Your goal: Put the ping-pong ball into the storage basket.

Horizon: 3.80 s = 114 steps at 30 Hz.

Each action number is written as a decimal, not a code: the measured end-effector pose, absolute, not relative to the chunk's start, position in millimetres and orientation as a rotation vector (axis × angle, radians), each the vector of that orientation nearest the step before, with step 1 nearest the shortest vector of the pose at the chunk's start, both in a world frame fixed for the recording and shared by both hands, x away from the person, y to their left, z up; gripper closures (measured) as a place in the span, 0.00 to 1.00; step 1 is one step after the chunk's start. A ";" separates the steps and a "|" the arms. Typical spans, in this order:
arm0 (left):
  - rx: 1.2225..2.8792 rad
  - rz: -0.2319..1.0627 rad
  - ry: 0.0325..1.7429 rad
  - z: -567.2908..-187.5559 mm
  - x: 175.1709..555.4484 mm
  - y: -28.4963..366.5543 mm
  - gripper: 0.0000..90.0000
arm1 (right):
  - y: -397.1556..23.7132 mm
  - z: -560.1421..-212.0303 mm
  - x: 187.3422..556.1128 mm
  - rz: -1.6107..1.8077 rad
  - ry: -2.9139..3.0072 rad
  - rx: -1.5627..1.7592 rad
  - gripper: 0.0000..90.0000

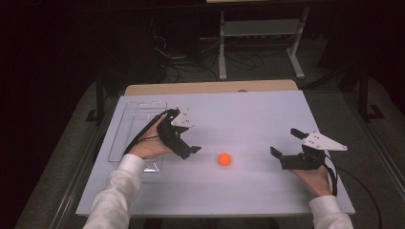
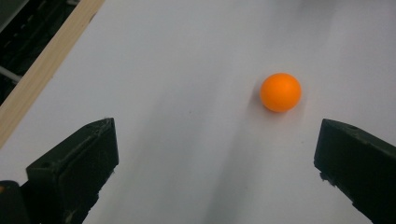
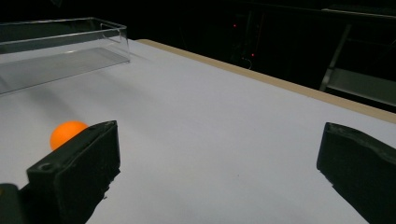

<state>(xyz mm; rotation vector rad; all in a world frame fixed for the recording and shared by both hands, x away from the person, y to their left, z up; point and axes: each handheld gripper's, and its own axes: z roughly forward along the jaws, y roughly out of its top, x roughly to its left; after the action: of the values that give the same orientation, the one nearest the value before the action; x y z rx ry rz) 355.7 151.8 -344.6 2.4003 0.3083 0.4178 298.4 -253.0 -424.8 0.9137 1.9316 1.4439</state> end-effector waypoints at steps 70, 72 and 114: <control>2.535 0.313 0.195 -379.6 364.8 93.6 0.00 | -254.3 -425.7 299.5 1.458 1.931 0.922 0.00; 2.537 0.305 0.192 -382.1 365.7 92.2 0.00 | -254.5 -425.8 299.4 1.458 1.931 0.922 0.00; 2.569 0.211 0.118 -419.8 369.5 55.2 0.00 | -256.6 -426.3 298.9 1.462 1.928 0.931 0.00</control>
<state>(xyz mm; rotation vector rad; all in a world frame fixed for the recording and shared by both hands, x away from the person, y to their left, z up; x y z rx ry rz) 369.5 55.2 -419.8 2.5690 0.1181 0.2113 298.9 -256.6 -426.3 0.9310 1.9285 1.4622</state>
